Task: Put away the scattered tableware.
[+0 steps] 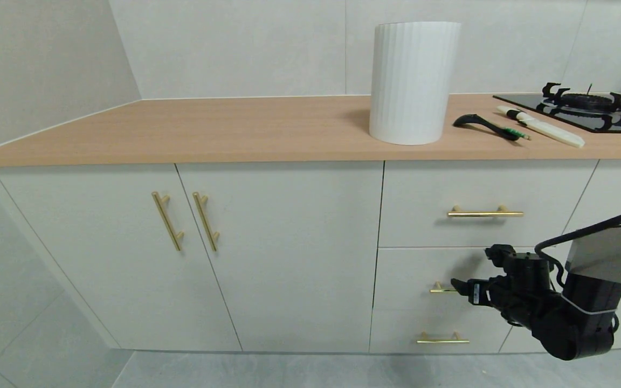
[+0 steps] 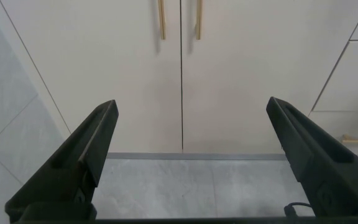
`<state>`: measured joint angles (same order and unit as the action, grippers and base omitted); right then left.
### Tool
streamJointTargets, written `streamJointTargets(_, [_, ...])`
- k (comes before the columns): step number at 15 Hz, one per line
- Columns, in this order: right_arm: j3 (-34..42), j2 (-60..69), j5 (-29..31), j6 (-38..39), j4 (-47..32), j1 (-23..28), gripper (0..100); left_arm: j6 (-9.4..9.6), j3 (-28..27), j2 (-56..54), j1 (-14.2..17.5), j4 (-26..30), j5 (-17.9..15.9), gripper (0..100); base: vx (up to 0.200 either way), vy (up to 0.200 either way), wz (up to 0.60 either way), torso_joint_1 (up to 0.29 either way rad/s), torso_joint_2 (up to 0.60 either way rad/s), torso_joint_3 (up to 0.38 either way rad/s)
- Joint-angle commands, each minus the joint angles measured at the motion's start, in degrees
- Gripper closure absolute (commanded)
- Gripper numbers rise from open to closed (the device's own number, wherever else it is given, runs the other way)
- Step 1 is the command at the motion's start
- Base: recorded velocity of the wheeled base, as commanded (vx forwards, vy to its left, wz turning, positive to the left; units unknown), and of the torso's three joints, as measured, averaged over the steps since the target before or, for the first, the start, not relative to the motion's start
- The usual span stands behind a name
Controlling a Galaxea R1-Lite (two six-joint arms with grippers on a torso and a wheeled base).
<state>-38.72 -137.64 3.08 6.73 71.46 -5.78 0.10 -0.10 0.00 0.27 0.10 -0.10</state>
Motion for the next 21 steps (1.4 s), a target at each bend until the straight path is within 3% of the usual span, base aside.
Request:
streamJointTargets(1, [-1.01,-2.01,0.17,0.04,0.43,-0.02,0,-0.01,0.01,0.09,0.0,-0.01,0.01,0,0.0,0.0,0.0,0.0,0.0,0.0])
streamJointTargets(6, [-4.0,-5.18,3.33,-0.14,0.35,-0.02,0,-0.01,0.01,0.09,0.0,-0.01,0.01,0,0.0,0.0,0.0,0.0,0.0,0.0])
streamJointTargets(21, [-0.92,-4.39,3.33,-1.81,-2.82,-0.02,0,-0.01,0.01,0.0,0.08,-0.01,0.01,0,0.0,0.0,0.0,0.0,0.0,0.0])
